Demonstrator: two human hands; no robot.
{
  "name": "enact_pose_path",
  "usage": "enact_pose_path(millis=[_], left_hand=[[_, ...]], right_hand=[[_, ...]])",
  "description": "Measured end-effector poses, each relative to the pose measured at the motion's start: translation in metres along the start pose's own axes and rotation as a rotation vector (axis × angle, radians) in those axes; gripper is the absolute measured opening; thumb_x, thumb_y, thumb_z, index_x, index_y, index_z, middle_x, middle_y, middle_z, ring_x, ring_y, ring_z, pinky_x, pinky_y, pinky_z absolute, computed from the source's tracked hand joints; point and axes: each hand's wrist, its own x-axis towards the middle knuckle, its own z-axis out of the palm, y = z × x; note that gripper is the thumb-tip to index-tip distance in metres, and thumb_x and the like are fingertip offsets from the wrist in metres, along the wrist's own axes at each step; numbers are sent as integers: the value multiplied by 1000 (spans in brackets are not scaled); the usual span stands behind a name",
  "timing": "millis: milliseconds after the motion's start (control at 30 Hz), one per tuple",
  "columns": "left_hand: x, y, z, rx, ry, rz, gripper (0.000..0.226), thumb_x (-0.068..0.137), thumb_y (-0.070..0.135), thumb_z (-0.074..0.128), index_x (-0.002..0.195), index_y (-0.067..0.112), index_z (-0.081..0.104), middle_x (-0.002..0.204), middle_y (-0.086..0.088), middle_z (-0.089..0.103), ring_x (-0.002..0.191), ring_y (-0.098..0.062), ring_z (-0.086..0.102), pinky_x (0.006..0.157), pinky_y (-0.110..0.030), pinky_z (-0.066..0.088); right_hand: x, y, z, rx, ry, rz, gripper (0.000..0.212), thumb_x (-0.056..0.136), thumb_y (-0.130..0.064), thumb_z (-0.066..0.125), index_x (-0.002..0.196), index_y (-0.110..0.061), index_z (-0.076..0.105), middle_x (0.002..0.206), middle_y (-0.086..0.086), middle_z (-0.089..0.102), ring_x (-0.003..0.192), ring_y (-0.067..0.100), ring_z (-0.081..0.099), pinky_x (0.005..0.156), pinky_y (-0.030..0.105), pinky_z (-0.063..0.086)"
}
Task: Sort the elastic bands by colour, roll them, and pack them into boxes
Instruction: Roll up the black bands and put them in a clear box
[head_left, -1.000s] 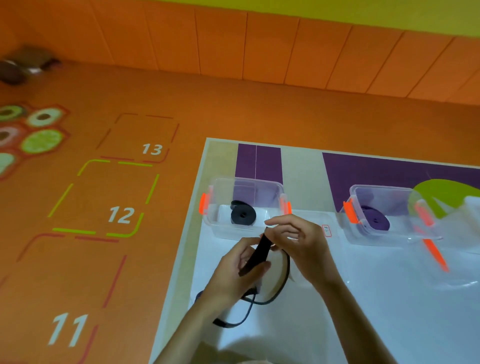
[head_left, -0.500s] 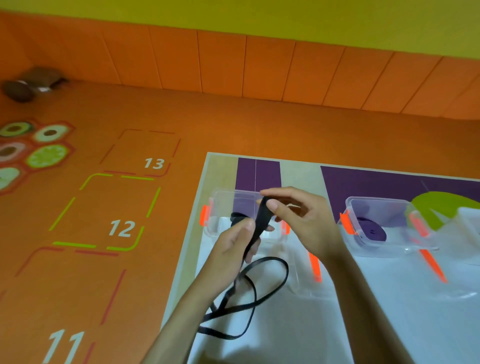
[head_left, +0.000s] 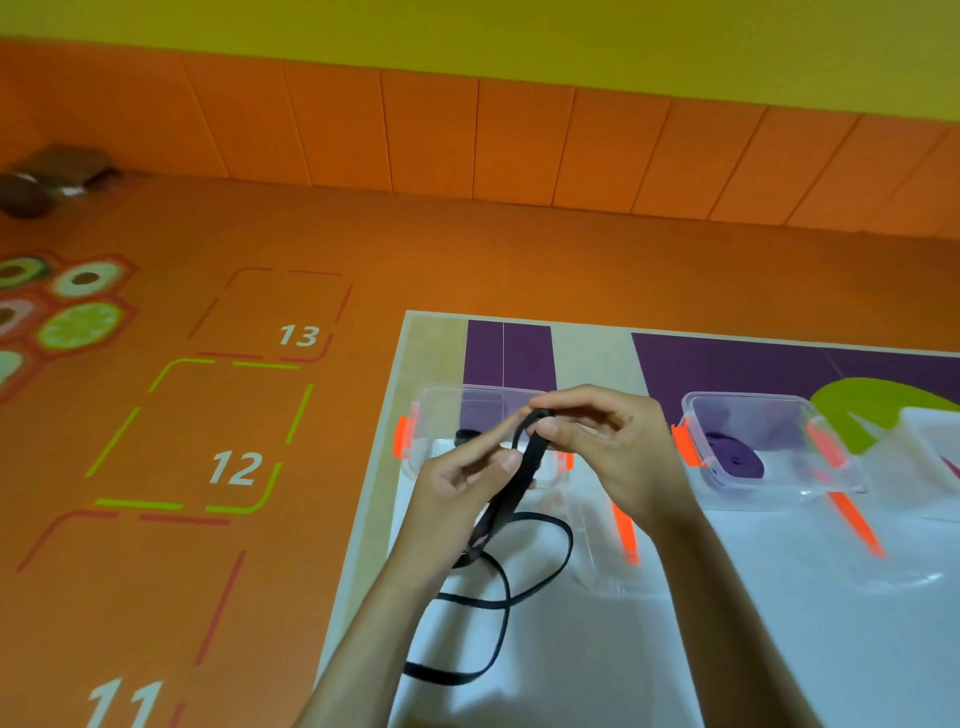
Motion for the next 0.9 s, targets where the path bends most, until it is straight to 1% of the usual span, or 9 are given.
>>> enact_pose_path(millis=[67, 133, 233, 367, 467, 567, 633, 733, 900], left_hand=[[0, 0, 1, -90, 26, -14, 43, 97, 29, 74, 140, 30, 67, 113, -23, 75, 116, -33, 73, 110, -42, 53], [-1, 0, 2, -164, 41, -26, 30, 97, 21, 73, 127, 20, 68, 116, -23, 75, 114, -41, 73, 106, -50, 55], [-3, 2, 6, -322, 26, -47, 9, 96, 16, 71, 97, 9, 65, 109, -24, 76, 104, -39, 75, 93, -43, 60], [-5, 4, 18, -445, -26, -108, 19, 95, 14, 67, 76, 15, 67, 95, -18, 77, 94, -31, 79, 89, -37, 62], [-6, 2, 21, -501, 9, -144, 9, 92, 11, 69, 85, 8, 65, 93, -20, 77, 91, -27, 79, 87, -31, 62], [-4, 1, 21, -525, 8, -158, 23, 84, 10, 79, 101, 1, 66, 98, -21, 78, 92, -27, 80, 87, -29, 62], [-2, 0, 20, -519, -1, -179, 29, 76, 16, 86, 102, 7, 77, 99, -22, 79, 93, -27, 80, 87, -30, 63], [0, -1, 12, -464, -6, -232, 12, 80, 17, 83, 92, 13, 83, 99, -23, 79, 95, -29, 80, 87, -31, 63], [4, -4, 0, -370, 41, -232, 29, 72, 14, 96, 99, 11, 86, 105, -16, 81, 98, -24, 78, 86, -25, 60]], right_hand=[[-2, 1, 1, 24, 7, -9, 19, 89, 2, 78, 105, -9, 81, 98, 0, 83, 94, 15, 79, 78, 20, 61], [-4, 1, 2, 9, 10, -35, 20, 88, -1, 81, 102, -15, 82, 97, 0, 82, 91, 17, 78, 75, 22, 60], [-6, 2, 5, -44, 38, -52, 22, 84, -11, 85, 96, -29, 84, 94, -2, 80, 86, 26, 73, 74, 40, 59], [-10, 2, 11, -18, 20, -68, 16, 76, -31, 83, 91, -38, 83, 88, -1, 79, 82, 27, 72, 73, 33, 57], [-12, 3, 7, 30, 11, -81, 16, 79, -27, 83, 94, -27, 84, 90, 3, 80, 85, 33, 73, 78, 46, 60], [-13, 7, 3, -23, 25, -88, 16, 82, -13, 84, 95, -21, 83, 91, 3, 80, 86, 36, 74, 79, 57, 58], [-15, 8, 4, -21, 43, -115, 19, 83, -8, 83, 94, -23, 83, 91, -1, 80, 86, 30, 75, 79, 49, 60], [-19, 9, 7, 22, 49, -166, 26, 85, 2, 81, 95, -21, 82, 92, -4, 80, 89, 20, 76, 81, 28, 60], [-17, 12, 2, 21, 10, -123, 21, 88, -2, 81, 101, -17, 83, 106, 0, 80, 105, 23, 75, 87, 29, 61]])
